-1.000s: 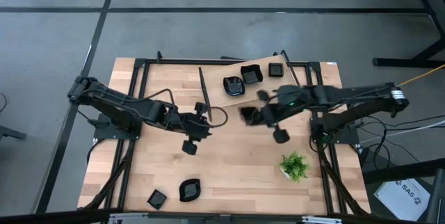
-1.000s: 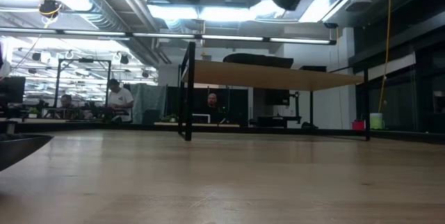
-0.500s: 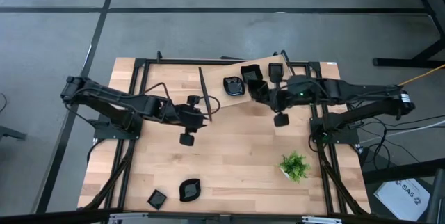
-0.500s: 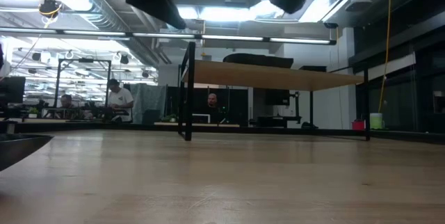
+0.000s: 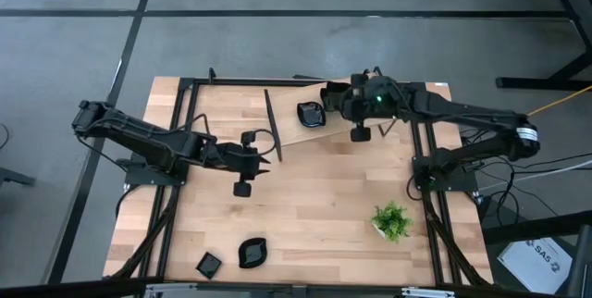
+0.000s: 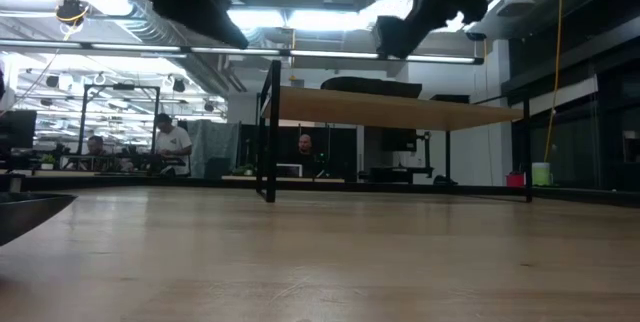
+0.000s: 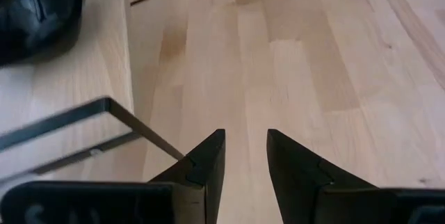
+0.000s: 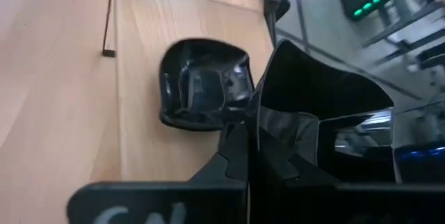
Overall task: Pick & Place Mini shaped plates
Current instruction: Stack the distorted square plate on top of the distorted square plate on the shelf
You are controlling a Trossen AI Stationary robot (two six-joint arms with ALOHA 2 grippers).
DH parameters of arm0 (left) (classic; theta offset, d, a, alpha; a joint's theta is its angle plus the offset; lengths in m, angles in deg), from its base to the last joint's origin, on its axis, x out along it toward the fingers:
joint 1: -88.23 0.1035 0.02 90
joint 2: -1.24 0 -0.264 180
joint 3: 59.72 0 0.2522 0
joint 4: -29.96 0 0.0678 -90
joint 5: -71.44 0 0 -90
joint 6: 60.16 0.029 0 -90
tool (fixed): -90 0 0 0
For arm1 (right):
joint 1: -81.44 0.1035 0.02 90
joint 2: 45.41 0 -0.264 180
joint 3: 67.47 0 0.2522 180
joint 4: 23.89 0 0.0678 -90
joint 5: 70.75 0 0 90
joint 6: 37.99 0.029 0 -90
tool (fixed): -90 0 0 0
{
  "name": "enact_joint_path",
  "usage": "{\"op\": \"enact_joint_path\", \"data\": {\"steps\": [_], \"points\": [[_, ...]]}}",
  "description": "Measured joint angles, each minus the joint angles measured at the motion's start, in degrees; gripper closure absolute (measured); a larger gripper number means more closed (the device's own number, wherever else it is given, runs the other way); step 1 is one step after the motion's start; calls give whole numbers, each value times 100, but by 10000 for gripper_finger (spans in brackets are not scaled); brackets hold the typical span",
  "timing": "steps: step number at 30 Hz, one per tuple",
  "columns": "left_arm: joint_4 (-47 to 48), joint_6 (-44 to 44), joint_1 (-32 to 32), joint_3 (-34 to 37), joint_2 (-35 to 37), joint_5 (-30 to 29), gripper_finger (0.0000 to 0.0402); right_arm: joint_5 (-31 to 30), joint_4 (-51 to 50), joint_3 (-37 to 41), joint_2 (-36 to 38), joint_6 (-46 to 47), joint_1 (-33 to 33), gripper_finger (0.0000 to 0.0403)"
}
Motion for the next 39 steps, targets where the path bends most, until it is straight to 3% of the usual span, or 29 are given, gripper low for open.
{"op": "enact_joint_path", "data": {"steps": [3, 13, 39], "points": [[-82, -160, 0, 130, -1, -8, 300, 305, 85, 0, -161, 6, -276, 398], [-240, -365, 0, 286, -7, 16, 300, 338, 264, 0, -792, -338, -641, 393], [-236, -354, 0, 286, -7, 27, 300, 399, -103, 0, -775, -628, -769, 391]]}}
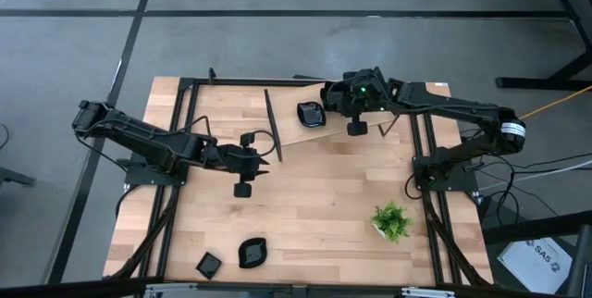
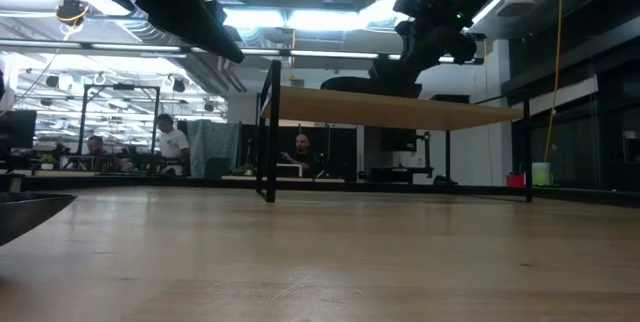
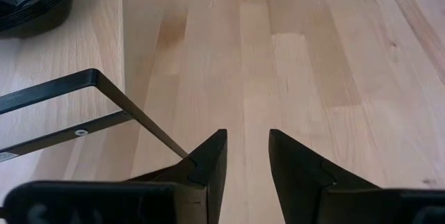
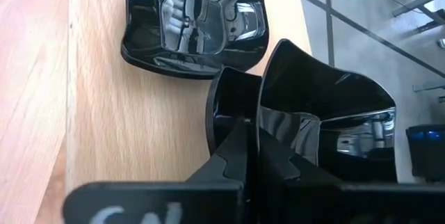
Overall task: Pick & Place Mini shaped plates
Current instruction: Stack the distorted square plate on top of the distorted square plate on the shelf, then stack the leaf-shaped plate on top of the leaf-shaped plate on the shelf
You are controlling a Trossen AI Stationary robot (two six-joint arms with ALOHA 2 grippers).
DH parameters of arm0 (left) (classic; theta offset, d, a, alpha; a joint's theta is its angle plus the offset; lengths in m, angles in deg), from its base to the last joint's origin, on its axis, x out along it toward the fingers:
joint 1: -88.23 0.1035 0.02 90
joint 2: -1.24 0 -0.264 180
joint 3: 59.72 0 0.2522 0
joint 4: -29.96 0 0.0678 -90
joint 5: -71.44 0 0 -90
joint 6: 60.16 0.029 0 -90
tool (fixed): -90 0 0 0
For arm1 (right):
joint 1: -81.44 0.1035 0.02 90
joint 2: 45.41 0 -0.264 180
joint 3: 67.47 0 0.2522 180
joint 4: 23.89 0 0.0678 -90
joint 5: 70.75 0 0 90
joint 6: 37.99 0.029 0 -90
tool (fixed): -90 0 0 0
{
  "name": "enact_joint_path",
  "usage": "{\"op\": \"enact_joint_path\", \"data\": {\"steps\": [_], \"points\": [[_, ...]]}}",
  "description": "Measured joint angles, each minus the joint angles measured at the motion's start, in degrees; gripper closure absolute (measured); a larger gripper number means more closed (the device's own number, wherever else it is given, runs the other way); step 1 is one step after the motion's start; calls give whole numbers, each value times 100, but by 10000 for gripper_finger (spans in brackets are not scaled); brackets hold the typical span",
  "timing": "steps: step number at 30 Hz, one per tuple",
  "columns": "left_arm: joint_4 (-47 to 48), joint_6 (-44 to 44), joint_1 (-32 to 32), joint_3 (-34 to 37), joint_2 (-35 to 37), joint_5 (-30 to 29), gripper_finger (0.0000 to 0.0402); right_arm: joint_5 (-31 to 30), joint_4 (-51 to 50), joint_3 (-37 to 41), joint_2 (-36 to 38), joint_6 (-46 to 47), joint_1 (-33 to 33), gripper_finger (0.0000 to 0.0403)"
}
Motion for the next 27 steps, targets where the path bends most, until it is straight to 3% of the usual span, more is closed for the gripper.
{"op": "enact_joint_path", "data": {"steps": [5, 17, 27], "points": [[0, -2, 0, 0, 0, 0, 300, 113, 11, 0, 2, 12, 1, 379], [-2, -8, 0, 0, 0, 0, 300, 362, 51, 0, 257, 118, 3, 262], [-41, -94, 0, 0, 0, 0, 300, 1400, -280, 0, 1363, 1140, 3, 246]]}}
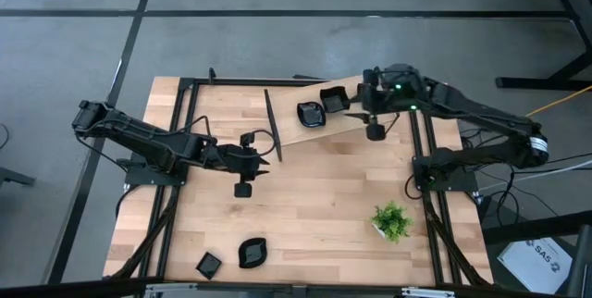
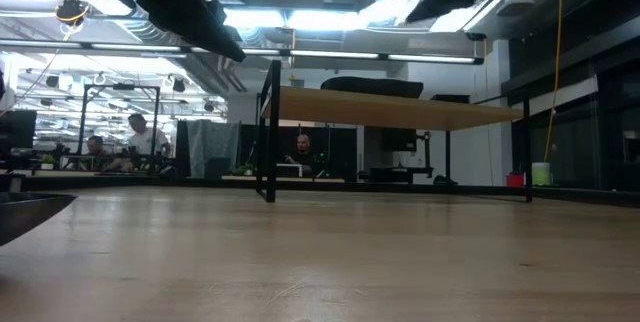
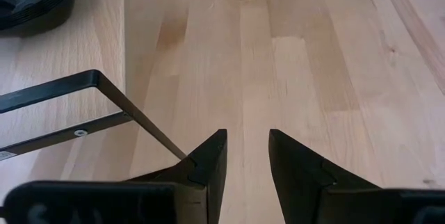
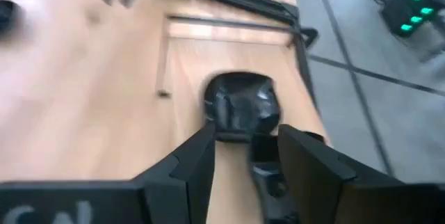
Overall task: Pick & Place Mini shaped plates
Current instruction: Stack the leaf-shaped plate on top of the leaf-shaped plate on the shelf
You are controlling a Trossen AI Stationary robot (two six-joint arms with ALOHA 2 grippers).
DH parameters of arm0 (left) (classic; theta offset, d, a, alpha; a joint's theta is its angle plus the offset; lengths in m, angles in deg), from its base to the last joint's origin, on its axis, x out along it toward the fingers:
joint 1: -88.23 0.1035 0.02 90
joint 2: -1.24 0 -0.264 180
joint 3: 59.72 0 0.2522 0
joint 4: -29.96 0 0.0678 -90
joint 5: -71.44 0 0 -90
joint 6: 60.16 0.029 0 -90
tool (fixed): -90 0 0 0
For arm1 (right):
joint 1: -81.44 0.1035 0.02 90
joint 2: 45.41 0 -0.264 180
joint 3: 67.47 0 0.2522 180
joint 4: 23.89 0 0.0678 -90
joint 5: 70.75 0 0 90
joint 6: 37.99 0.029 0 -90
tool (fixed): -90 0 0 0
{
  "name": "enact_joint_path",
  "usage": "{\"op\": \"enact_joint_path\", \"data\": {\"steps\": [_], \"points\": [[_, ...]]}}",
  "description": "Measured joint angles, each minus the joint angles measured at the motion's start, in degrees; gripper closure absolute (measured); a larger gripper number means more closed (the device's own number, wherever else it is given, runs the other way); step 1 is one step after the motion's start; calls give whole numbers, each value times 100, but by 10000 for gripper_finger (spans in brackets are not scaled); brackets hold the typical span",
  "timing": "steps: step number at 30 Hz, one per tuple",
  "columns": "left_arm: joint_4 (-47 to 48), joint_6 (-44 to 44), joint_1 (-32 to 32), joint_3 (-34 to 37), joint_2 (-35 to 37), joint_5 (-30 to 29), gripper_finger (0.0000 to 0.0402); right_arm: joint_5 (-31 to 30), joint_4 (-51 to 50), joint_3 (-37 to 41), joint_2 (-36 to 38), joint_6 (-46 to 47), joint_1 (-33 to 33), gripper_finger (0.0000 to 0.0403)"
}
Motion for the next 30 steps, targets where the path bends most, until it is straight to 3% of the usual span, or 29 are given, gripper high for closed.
{"op": "enact_joint_path", "data": {"steps": [7, 15, 30], "points": [[-1, -26, 0, 0, 0, 2, 300, 888, -204, 267, 654, 713, 133, 246], [-1, -39, 0, 0, 0, 2, 300, 445, 448, 1293, 1275, 1380, 572, 248], [31, -686, 0, 0, 0, 3, 300, 444, 1995, 3250, 2610, 2300, 1667, 287]]}}
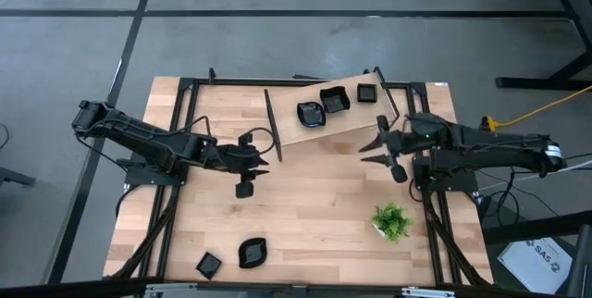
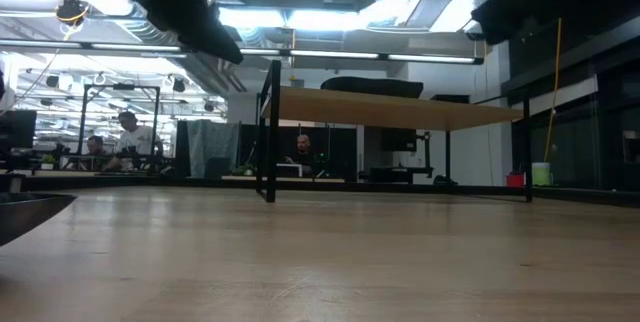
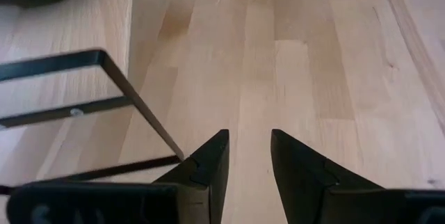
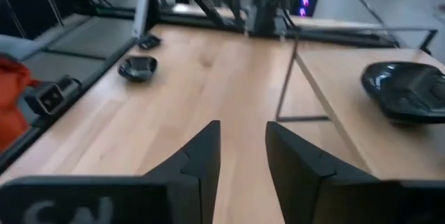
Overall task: Pick & Place Mini shaped plates
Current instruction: Stack the leaf-shaped plate on top of the leaf-shaped plate on the shelf
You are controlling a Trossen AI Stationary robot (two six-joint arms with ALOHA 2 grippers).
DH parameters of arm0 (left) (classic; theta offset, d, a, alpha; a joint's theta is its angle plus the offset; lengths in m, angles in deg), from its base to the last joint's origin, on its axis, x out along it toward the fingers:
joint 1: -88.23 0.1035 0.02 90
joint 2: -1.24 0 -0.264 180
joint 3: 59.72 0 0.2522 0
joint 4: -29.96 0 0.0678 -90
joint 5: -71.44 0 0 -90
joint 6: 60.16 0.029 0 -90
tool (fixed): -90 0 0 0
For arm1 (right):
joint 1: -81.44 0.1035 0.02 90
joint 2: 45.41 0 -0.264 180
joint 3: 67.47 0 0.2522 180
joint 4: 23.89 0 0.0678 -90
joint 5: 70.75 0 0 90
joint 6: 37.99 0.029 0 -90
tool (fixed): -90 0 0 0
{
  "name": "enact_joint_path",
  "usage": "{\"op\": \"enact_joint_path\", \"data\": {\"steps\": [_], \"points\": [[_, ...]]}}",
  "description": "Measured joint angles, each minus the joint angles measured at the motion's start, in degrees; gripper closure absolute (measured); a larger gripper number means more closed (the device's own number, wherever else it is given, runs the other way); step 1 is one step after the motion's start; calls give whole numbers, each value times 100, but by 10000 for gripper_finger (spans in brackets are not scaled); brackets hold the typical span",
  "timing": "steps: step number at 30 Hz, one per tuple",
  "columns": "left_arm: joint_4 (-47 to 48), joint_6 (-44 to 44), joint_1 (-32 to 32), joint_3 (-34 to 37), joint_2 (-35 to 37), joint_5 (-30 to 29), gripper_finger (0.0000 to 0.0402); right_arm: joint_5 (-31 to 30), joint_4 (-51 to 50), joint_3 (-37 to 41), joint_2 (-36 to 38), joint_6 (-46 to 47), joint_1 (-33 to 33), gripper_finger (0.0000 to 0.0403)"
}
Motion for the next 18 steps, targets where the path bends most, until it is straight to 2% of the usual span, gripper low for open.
{"op": "enact_joint_path", "data": {"steps": [9, 18], "points": [[294, -389, 0, 0, 0, 2, 300, 1, 1133, 1396, 1399, 649, 325, 301], [280, -514, 0, 0, 0, 2, 300, -86, 1673, 2197, 2401, 809, 366, 302]]}}
